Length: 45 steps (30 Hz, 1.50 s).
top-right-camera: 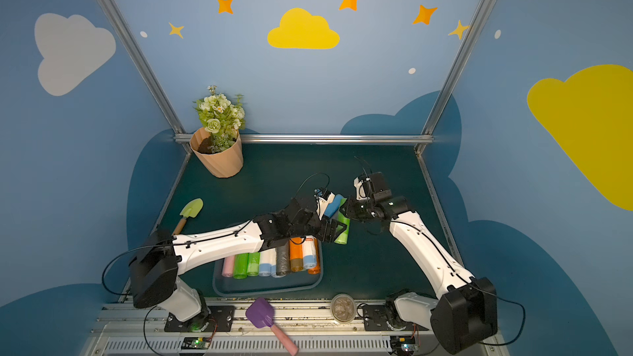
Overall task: Put the roll of trash bags into the storage box
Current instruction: Pick up the roll of trash bags from the center of the board.
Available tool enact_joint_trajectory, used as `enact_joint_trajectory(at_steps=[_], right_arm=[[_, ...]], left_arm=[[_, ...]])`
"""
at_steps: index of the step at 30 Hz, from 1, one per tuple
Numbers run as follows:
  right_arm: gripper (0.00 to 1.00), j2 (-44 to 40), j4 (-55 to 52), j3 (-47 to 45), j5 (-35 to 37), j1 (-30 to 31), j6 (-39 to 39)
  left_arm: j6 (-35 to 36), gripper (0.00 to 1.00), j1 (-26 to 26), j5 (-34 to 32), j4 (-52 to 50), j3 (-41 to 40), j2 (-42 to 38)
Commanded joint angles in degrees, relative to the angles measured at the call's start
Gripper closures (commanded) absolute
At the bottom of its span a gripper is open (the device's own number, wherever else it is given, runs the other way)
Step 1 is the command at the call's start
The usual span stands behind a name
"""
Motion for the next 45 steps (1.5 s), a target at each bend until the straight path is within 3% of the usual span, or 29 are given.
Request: enact_joint_trajectory(at_steps=[1, 5, 23, 28, 33, 38, 45], right_arm=[[0.73, -1.34, -0.41, 1.24, 0.57, 1.88, 2.11], [0.73, -0.49, 0.56, 1.06, 0.88, 2.90, 2.74], [0.73, 0.35, 2.15, 2.47, 4.68, 4.83, 2.17], [0.73, 0.31, 2.21, 2.45, 5.52, 4.80, 2.05], [0.73, 0.11, 2.51, 2.62, 5.54, 4.80, 2.25], [0.73, -0.54, 2.02, 3.16, 6.47, 4.80, 2.05], [0.73, -0.69, 2.93, 2.79, 7.41, 4.80, 2.90]], left_arm=[[-3.63, 0.22, 0.88, 0.20, 6.44, -2.86, -1.66], [-5.29, 0.33, 1.75, 3.94, 8.57, -3.93, -1.45], [-8.66, 0.49, 2.10, 11.08, 12.28, -5.78, -0.04], [-9.25, 0.47, 2.15, 14.70, 13.88, -5.22, 1.32], [-9.68, 0.39, 2.10, 14.62, 14.11, -5.41, 2.28], [-9.62, 0.40, 2.11, 12.93, 14.44, -6.04, 2.32], [-9.96, 0.53, 2.10, 14.75, 15.89, -5.69, 3.62]])
